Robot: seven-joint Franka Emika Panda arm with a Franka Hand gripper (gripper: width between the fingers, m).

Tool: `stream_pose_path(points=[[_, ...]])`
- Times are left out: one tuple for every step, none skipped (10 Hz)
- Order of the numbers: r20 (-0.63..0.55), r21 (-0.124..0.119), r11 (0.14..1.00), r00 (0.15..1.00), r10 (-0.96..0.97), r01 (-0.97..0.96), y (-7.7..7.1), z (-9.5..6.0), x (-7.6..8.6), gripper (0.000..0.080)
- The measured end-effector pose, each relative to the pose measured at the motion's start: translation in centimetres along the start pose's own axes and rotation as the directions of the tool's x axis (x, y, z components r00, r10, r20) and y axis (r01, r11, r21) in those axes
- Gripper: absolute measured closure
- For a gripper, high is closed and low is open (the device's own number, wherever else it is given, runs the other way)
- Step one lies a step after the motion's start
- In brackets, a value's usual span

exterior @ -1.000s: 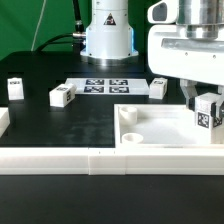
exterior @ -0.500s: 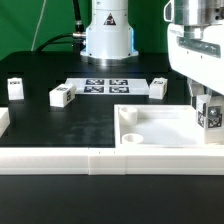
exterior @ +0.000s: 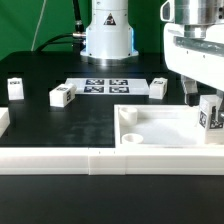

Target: Assemble one leg

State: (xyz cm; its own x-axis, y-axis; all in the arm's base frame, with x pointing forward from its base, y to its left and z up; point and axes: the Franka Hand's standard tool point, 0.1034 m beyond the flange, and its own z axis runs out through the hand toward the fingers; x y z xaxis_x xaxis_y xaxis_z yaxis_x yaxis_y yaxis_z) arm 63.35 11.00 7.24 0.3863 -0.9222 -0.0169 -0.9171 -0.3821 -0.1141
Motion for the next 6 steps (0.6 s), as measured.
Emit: stream_pose_path(points=[[0.001, 0.000, 0.990, 0.990, -0.140, 0.140, -0.05, 0.01, -0.16, 0.0152], [0.002, 0.002, 0.969, 0.969, -0.248, 0.248, -0.21, -0.06, -0.37, 0.0151], [0.002, 0.003, 0.947, 0.947, -0.321, 0.321, -0.28, -0.10, -0.38, 0.0151], [0.005, 0.000, 0.897, 0.897, -0.442, 0.442, -0.27, -0.12, -0.38, 0.0151], [0.009, -0.008, 0.834, 0.834, -0.552, 0.552, -0.37, -0.18, -0.48, 0.0151], [0.011, -0.012, 0.770, 0.770, -0.637, 0.637, -0.47, -0.27, -0.58, 0.0151]])
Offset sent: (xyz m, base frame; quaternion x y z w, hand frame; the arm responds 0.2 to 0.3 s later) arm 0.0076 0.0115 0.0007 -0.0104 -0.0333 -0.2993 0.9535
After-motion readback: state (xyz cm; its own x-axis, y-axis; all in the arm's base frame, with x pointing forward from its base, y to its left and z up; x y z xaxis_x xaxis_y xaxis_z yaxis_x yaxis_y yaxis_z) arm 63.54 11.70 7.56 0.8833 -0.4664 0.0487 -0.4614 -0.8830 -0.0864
